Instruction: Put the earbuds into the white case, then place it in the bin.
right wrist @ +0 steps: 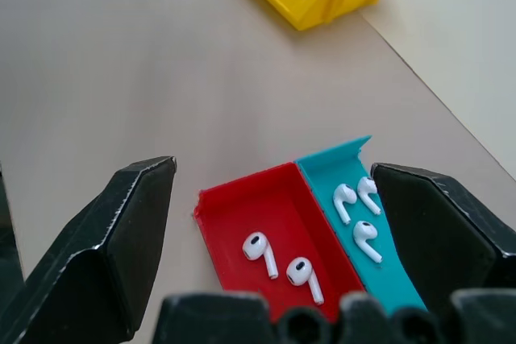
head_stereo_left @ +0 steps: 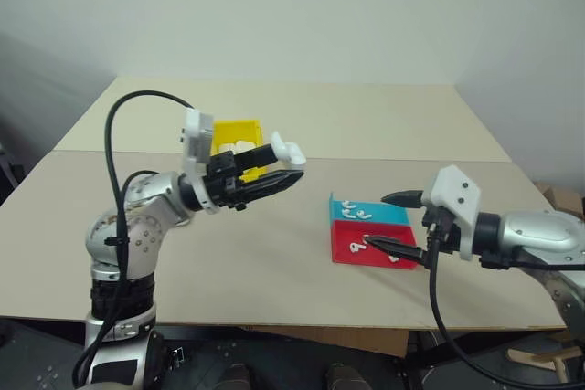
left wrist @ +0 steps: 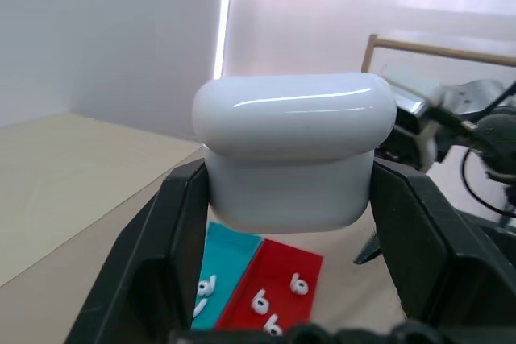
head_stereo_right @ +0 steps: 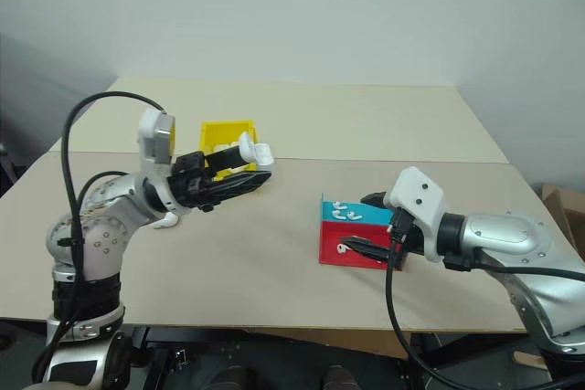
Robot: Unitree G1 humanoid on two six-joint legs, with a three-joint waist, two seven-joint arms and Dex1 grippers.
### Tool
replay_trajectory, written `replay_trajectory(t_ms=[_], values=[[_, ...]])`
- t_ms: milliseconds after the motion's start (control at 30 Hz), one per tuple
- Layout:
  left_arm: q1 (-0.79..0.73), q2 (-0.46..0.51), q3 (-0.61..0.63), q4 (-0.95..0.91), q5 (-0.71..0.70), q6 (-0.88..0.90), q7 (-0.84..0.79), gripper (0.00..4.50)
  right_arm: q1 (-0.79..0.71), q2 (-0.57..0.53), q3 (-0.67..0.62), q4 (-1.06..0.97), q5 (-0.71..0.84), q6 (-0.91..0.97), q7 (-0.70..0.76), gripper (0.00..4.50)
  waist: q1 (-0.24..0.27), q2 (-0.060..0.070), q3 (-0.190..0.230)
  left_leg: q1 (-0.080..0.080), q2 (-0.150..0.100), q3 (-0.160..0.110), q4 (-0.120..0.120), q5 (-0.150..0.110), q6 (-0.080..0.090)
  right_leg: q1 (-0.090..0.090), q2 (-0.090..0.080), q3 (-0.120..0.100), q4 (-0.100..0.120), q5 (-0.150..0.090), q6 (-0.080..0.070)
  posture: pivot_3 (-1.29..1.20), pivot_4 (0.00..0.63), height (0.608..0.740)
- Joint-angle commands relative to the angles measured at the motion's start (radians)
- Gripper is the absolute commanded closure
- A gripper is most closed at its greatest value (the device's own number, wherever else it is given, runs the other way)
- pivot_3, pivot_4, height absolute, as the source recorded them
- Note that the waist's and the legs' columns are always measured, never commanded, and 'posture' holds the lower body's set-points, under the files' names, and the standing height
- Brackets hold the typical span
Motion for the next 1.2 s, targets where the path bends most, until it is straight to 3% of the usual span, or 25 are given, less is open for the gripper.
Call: replay_trajectory(t_ms=[33,200,400,500,600,967,1200], values=[[0.002,0.036,0.007,-0.001,-0.084,-0.043,-0.103,1.74,-0.047,-0.077,0.032,0.023,-0.038,-0.015,0.061,0.00,0.000,0.000,0.000,0.001,0.000,0.000,0.000,0.000,0.000,0.001,0.000,0.000,0.000,0.000,0.000,0.00,0.150,0.740],[0.003,0.054,-0.042,0.024,-0.092,-0.107,-0.200,1.74,-0.183,-0.174,0.229,0.133,-0.178,-0.048,0.172,0.00,-0.006,0.000,0.000,0.003,0.000,0.000,-0.001,0.000,0.000,0.002,0.000,0.000,-0.001,0.000,0.000,0.00,0.150,0.740],[0.006,0.046,-0.093,0.021,-0.097,-0.150,-0.223,1.74,-0.313,-0.202,0.412,0.314,-0.337,-0.212,0.384,0.00,-0.004,0.000,0.000,0.003,0.000,0.001,-0.001,0.000,0.000,0.002,0.000,0.000,-0.002,0.000,0.000,0.00,0.150,0.740],[0.021,0.055,-0.109,0.009,-0.092,-0.167,-0.231,1.74,-0.341,-0.185,0.482,0.385,-0.437,-0.323,0.444,0.61,-0.003,0.000,0.000,0.002,0.000,0.001,-0.002,0.000,0.000,0.002,0.000,0.000,-0.002,0.000,0.000,0.00,0.150,0.740],[0.032,0.065,-0.116,0.003,-0.095,-0.175,-0.228,1.74,-0.370,-0.137,0.528,0.462,-0.505,-0.388,0.472,1.64,-0.006,0.000,0.000,0.002,0.000,0.001,-0.002,0.000,0.000,0.001,0.000,0.000,-0.002,0.000,0.000,0.00,0.150,0.740],[0.056,0.078,-0.133,-0.037,-0.104,-0.181,-0.210,1.74,-0.437,-0.030,0.600,0.690,-0.702,-0.608,0.527,1.64,-0.005,0.000,0.000,0.002,0.000,0.001,-0.002,0.000,0.000,0.001,0.000,0.000,-0.001,0.000,0.000,0.00,0.150,0.740],[0.064,0.088,-0.130,-0.053,-0.113,-0.177,-0.197,1.74,-0.452,0.030,0.598,0.772,-0.746,-0.650,0.563,1.64,-0.004,0.000,0.000,0.003,0.000,0.001,-0.002,0.000,0.000,0.002,0.000,0.000,-0.001,0.000,0.000,0.00,0.150,0.740]])
